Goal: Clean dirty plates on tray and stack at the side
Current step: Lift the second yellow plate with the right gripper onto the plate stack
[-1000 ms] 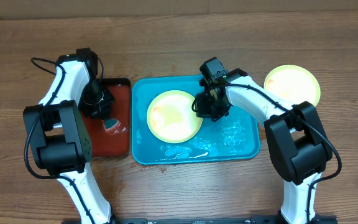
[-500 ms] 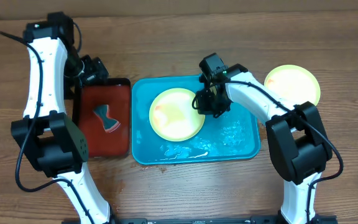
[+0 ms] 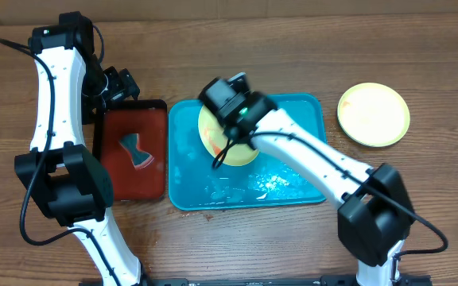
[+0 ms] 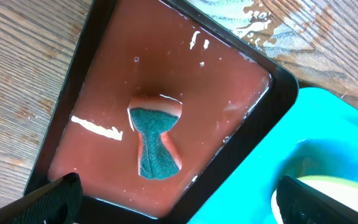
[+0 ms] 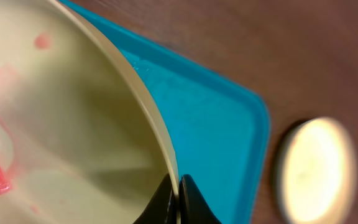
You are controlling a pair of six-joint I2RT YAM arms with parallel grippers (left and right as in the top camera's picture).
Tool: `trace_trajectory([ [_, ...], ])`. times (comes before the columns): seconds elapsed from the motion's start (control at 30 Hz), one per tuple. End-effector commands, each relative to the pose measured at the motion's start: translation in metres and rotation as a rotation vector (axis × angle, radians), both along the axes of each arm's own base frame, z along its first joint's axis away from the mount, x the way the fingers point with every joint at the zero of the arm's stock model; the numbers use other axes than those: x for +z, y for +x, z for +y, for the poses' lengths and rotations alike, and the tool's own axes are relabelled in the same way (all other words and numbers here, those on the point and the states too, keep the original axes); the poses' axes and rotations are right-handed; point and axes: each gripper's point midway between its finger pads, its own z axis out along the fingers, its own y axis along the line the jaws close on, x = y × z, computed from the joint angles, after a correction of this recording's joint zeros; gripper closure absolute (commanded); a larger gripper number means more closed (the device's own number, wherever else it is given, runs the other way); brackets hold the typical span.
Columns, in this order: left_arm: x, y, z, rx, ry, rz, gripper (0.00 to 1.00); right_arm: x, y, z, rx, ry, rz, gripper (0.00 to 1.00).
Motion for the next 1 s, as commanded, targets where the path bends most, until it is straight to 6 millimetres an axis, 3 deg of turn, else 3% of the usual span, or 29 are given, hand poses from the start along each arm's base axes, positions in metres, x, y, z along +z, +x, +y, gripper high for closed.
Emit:
trace_trajectory([
  [0.0, 0.009, 0.002, -0.004, -0.015, -0.006, -0.028, 0.0, 0.055, 0.008, -0.006, 0.08, -0.269, -0.21, 0.96],
  [0.2, 0.009, 0.002, -0.004, -0.015, -0.006, -0.028, 0.0, 0.093, -0.01, 0.014, 0.16, -0.5, -0.372, 0.96],
  [0.43, 0.009, 0.001, -0.004, -0.015, -0.006, -0.028, 0.0, 0.115, -0.021, 0.024, 0.244, -0.692, -0.414, 0.96],
  [0.57, 0.009, 0.001, -0.004, -0.015, -0.006, -0.028, 0.0, 0.114, -0.02, 0.023, 0.237, -0.685, -0.416, 0.96],
  [0.8, 0.009, 0.001, -0.004, -0.015, -0.006, -0.028, 0.0, 0.093, -0.015, 0.023, 0.273, -0.594, -0.321, 0.96],
  [0.97, 0.009, 0.001, -0.004, -0.015, -0.006, -0.028, 0.0, 0.072, 0.004, -0.001, 0.244, -0.505, -0.211, 0.96],
])
